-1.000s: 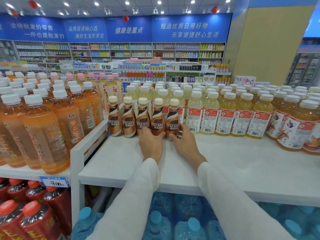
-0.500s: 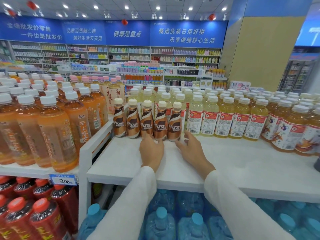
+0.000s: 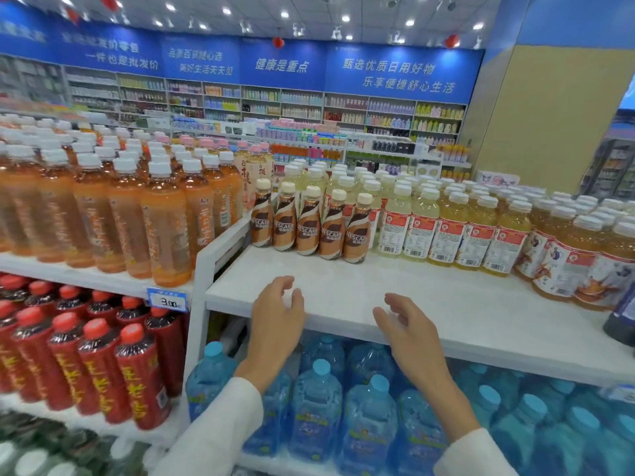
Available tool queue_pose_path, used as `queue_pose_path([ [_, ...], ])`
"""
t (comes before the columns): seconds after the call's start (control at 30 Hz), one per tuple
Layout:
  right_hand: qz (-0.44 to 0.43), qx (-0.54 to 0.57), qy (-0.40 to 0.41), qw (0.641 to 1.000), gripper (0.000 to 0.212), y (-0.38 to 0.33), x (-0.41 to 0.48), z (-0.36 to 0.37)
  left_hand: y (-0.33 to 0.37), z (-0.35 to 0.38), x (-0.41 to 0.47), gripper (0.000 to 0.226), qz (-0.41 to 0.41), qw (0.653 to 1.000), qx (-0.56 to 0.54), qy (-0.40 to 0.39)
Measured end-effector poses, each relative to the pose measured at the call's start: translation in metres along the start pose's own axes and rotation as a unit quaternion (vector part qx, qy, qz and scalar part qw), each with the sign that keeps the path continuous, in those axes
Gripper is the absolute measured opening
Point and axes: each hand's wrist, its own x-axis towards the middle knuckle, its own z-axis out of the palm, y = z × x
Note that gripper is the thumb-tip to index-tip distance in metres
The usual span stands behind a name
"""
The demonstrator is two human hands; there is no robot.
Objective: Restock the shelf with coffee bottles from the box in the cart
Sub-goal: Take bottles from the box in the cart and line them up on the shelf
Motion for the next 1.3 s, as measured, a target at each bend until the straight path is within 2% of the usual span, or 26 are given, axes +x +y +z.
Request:
queue_pose_path([
  [0.3, -0.033, 0.09, -0.089, 0.992, 0.044, -0.008, -0.099, 0.011, -0.034, -0.061, -0.139, 0.033, -0.08, 0.992, -0.008, 0.102],
  [0.53, -0.029, 0.105, -0.222, 0.969, 0.045, -0.006, -0.162, 0.077, -0.071, -0.118, -0.232, 0.035, -0.198, 0.967, 0.011, 0.159],
  [0.67, -0.009, 0.114, -0.299, 0.947, 0.036, -0.007, -0.199, 0.125, -0.101, -0.151, -0.277, 0.04, -0.265, 0.944, 0.033, 0.197],
  [0.93, 0.025, 0.112, -0.45, 0.886, 0.031, -0.02, -0.282, 0.226, -0.154, -0.233, -0.348, 0.023, -0.345, 0.89, 0.047, 0.295],
  [1.07, 0.039, 0.088, -0.49, 0.866, 0.031, -0.031, -0.317, 0.279, -0.191, -0.269, -0.378, 0.024, -0.403, 0.852, 0.023, 0.333],
  [1.3, 0.039, 0.02, -0.539, 0.841, 0.039, -0.048, -0.361, 0.345, -0.25, -0.311, -0.416, 0.024, -0.46, 0.828, 0.035, 0.319],
])
